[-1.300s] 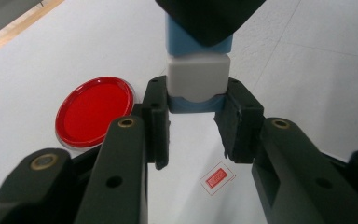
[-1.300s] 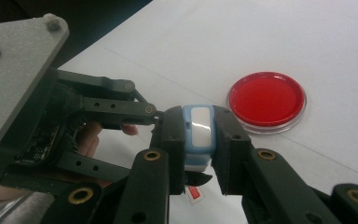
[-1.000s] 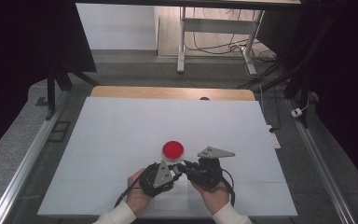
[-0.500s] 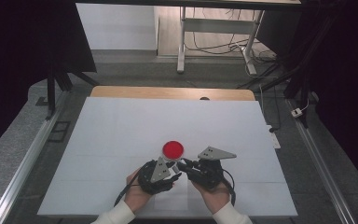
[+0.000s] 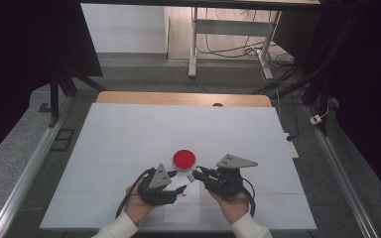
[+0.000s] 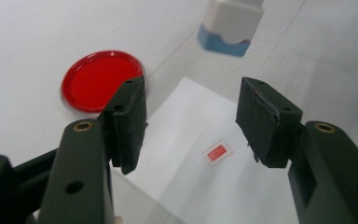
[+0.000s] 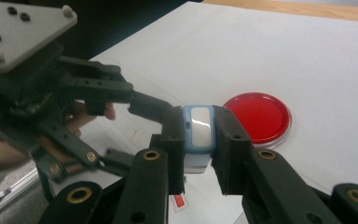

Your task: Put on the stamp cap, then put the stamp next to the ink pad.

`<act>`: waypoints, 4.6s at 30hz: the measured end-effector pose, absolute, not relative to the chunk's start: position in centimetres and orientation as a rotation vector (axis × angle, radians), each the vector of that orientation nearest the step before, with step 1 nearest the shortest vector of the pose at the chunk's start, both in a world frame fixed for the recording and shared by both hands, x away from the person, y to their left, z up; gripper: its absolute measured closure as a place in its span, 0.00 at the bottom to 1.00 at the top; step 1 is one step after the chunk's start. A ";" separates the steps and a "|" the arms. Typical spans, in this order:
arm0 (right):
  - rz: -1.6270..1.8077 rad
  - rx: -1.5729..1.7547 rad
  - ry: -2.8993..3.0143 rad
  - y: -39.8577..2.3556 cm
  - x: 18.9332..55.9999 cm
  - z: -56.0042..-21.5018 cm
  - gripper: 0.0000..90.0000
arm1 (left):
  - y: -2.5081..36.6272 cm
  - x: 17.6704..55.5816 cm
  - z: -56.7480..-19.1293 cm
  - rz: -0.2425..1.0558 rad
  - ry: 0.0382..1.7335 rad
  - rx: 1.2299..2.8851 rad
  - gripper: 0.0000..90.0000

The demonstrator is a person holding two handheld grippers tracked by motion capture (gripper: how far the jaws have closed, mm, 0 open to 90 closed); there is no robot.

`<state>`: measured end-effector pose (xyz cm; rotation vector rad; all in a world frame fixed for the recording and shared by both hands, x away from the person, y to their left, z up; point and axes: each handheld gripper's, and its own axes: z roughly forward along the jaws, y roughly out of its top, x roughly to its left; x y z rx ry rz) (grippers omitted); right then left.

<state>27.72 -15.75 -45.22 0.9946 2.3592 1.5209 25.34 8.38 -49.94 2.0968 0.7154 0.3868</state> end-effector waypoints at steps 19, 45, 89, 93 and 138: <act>1.474 0.899 2.352 -16.7 28.3 -45.4 0.83 | 17.1 23.0 -50.1 0.386 0.881 2.037 0.44; 1.392 0.847 2.268 -18.4 29.4 -45.6 0.83 | 21.2 20.6 -51.5 0.409 0.950 2.024 0.43; 1.186 0.865 2.295 -16.3 35.6 -47.2 0.83 | 21.1 20.9 -51.9 0.400 0.973 2.036 0.42; 1.154 0.867 2.323 -15.7 36.6 -47.9 0.83 | 21.1 20.9 -51.9 0.401 0.973 2.036 0.41; 1.198 0.890 2.332 -16.2 37.1 -49.1 0.45 | 21.4 21.3 -51.9 0.420 1.005 2.008 0.41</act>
